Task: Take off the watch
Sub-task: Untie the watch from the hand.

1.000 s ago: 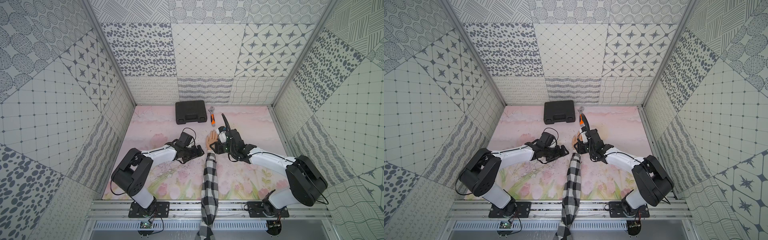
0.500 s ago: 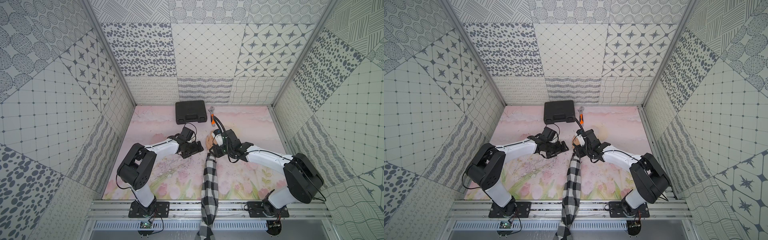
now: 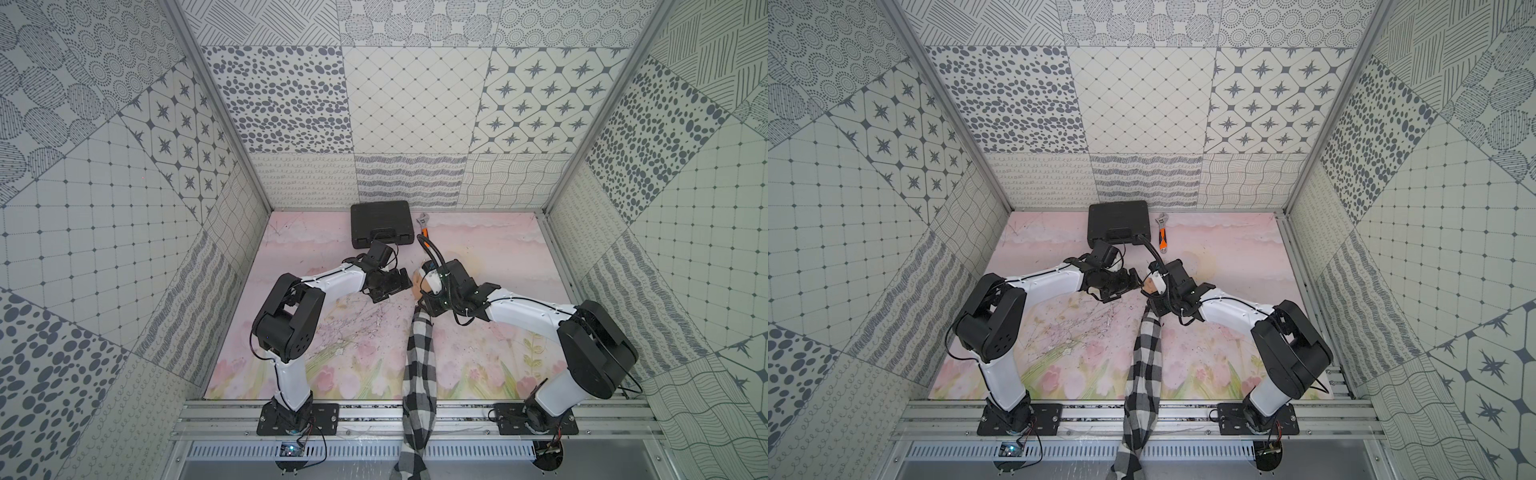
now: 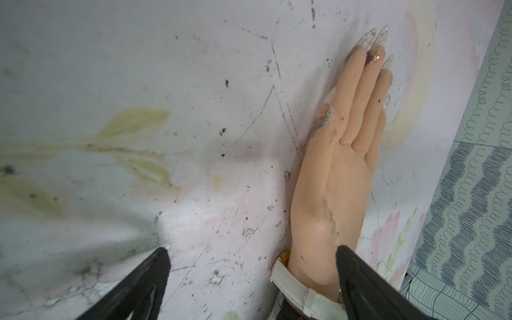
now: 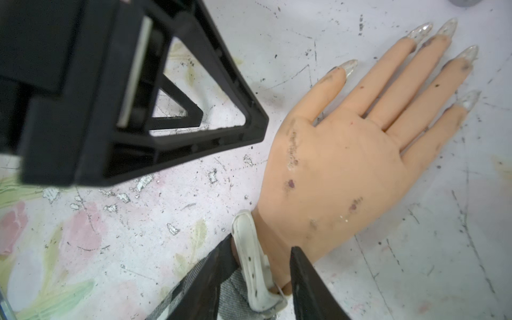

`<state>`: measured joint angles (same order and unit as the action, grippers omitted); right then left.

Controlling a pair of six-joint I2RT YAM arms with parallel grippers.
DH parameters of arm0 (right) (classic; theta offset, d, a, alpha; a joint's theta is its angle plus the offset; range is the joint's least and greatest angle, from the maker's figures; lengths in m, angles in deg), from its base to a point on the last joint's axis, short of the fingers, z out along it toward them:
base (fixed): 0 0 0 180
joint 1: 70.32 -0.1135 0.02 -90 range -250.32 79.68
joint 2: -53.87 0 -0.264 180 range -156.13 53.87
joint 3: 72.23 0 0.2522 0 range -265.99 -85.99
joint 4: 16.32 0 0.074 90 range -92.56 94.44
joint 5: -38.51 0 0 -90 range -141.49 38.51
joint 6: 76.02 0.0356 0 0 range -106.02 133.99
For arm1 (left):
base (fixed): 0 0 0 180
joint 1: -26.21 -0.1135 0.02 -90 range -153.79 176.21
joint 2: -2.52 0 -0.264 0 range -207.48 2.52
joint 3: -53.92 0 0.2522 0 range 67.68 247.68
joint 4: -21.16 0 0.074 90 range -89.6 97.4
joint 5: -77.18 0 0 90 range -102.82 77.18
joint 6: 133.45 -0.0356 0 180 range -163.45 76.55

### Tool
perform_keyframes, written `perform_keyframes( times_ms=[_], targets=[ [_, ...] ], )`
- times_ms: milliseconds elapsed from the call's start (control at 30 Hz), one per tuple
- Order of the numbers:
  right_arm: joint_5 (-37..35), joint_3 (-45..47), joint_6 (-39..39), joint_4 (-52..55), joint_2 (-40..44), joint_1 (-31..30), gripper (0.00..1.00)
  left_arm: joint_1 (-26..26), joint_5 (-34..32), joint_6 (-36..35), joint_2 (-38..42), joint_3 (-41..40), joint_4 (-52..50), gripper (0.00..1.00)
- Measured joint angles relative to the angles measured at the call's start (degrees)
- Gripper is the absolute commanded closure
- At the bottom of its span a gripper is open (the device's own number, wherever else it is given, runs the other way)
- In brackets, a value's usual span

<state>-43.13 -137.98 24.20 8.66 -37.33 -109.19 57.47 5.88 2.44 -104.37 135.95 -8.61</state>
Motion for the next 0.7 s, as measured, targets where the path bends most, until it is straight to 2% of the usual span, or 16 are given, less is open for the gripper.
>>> perform_keyframes(
  times_ms=[367, 700],
  targets=[
    [-0.6, 0.0, -0.7, 0.6, 0.0, 0.0, 0.85, 1.9, 0.2, -1.3, -4.4, 4.0, 0.0, 0.05],
    [-0.5, 1.2, 1.7, -1.2, 0.9, 0.2, 0.97, 2.3, 0.0, -2.6, -5.7, 4.7, 0.8, 0.06]
  ],
)
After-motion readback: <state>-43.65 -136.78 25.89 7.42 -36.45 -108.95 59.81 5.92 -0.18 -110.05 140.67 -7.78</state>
